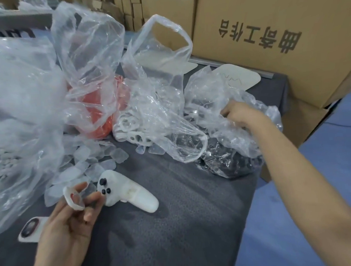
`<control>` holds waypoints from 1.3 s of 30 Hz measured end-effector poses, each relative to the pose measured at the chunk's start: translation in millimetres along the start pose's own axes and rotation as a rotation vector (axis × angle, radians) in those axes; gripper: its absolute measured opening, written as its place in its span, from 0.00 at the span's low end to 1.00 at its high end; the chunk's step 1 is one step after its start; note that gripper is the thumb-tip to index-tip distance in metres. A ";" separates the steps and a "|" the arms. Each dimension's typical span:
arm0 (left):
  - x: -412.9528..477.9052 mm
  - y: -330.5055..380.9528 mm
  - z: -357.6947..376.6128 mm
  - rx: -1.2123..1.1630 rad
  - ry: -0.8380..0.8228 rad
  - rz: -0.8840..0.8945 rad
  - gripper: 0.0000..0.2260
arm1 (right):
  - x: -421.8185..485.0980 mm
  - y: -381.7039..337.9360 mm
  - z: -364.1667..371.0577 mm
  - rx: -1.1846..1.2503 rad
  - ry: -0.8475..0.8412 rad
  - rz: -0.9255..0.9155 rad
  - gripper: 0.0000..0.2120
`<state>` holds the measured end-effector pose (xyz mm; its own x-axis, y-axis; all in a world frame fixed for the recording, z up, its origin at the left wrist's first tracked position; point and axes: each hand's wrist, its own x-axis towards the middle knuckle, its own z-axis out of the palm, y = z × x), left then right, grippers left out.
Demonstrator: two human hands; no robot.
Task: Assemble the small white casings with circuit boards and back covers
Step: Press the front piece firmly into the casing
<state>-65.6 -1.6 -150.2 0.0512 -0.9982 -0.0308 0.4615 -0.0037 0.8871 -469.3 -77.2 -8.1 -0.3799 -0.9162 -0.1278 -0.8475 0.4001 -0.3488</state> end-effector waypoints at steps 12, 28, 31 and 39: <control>-12.6 14.2 18.3 -0.135 0.120 -0.095 0.21 | -6.0 -4.1 -3.1 -0.114 -0.174 -0.014 0.16; -47.1 32.5 30.5 -0.055 0.095 -0.060 0.16 | -152.1 -155.6 42.7 1.035 -0.306 -0.648 0.09; -71.7 43.3 12.1 -0.009 0.178 -0.034 0.16 | -172.3 -182.0 101.3 1.056 -0.604 -0.599 0.08; -112.4 65.7 -25.8 0.132 0.290 0.042 0.07 | -200.0 -203.0 151.9 1.269 -0.884 -0.530 0.08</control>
<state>-18.2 112.0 -100.3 0.3265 -0.9392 -0.1062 0.3358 0.0102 0.9419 -165.0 21.1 -52.7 0.5338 -0.8436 -0.0576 0.1937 0.1883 -0.9628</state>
